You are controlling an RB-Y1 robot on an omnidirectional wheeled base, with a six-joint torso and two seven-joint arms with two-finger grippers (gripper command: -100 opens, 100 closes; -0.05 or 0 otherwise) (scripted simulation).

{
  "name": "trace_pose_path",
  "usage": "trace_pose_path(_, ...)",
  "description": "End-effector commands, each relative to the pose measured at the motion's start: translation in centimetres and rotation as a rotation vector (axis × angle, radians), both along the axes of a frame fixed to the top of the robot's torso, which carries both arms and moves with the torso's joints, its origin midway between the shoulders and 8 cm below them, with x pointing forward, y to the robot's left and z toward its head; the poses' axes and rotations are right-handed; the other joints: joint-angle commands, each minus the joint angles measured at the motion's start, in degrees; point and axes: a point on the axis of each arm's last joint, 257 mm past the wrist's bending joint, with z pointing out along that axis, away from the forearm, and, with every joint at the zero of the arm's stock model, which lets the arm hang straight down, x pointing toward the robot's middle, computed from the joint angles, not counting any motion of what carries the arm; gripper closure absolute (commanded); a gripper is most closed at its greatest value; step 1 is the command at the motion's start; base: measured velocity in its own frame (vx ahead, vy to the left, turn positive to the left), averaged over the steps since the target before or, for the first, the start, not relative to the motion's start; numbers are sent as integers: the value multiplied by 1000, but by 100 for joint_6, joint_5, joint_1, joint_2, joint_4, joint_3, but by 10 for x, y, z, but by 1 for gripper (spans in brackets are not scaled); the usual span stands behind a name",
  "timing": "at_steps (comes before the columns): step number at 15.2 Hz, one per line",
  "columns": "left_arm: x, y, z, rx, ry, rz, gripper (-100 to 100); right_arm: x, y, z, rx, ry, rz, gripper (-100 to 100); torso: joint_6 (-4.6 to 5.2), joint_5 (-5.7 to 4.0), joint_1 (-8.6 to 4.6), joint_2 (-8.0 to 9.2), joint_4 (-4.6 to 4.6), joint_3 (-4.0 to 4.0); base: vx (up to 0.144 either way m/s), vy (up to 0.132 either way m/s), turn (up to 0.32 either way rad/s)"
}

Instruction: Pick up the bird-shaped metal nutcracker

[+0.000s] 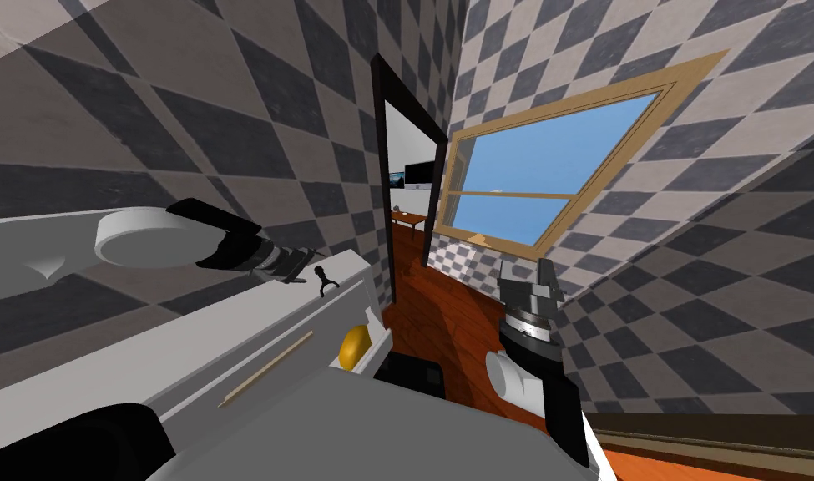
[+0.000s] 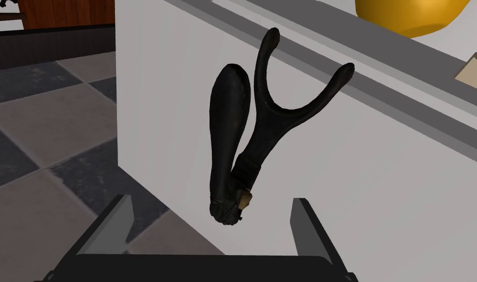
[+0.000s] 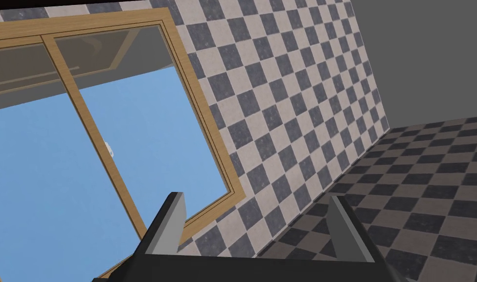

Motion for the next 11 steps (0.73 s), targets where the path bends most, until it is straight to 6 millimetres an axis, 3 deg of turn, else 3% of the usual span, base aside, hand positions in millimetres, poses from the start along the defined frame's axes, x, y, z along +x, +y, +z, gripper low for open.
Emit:
trace_pose_path(1, -7, -9, 0, 0, 52, -16, -100, 0, 0, 0, 0, 0, 0, 0, 0, 0, 0, 0, 0, 0, -18, 43, -111)
trace_pose_path(8, -19, -27, 3, -2, 153, -56, -100, 0, 0, 0, 0, 0, 0, 0, 0, -2, -7, -1, 0, -1, -16, 36, -101)
trace_pose_path(11, -18, -16, -6, -2, 138, -39, -100, 0, 0, 0, 0, 0, 0, 0, -2, -2, -17, -4, -1, -2, -1, -6, -60)
